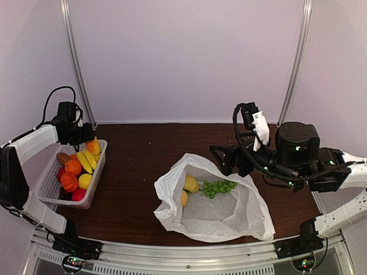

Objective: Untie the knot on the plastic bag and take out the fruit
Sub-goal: Place the fake fruit in the bin.

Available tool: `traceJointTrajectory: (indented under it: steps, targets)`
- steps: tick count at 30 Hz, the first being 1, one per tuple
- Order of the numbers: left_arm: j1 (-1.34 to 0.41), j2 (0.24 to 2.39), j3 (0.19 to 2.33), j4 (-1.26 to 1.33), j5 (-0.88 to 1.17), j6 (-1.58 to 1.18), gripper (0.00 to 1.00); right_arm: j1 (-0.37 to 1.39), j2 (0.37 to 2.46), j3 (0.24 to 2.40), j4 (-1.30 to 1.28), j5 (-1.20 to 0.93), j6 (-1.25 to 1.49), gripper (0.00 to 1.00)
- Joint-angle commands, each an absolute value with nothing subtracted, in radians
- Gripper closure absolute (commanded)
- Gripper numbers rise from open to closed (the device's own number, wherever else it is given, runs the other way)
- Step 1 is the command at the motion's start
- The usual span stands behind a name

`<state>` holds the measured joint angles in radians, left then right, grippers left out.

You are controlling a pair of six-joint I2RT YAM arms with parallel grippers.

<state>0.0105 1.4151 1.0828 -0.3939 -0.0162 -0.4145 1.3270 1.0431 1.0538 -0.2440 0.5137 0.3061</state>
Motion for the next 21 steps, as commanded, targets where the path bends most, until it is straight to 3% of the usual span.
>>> traceJointTrajectory:
  steps: [1, 21]
  targets:
    - [0.024, 1.454, 1.057, -0.265, -0.057, -0.418, 0.69, 1.325, 1.039, 1.037, -0.278, 0.484, 0.319, 0.01]
    - [0.026, 1.556, 0.987, -0.222, 0.0, -0.387, 0.54, 1.325, 1.062, 1.052, -0.265, 0.457, 0.31, 0.01]
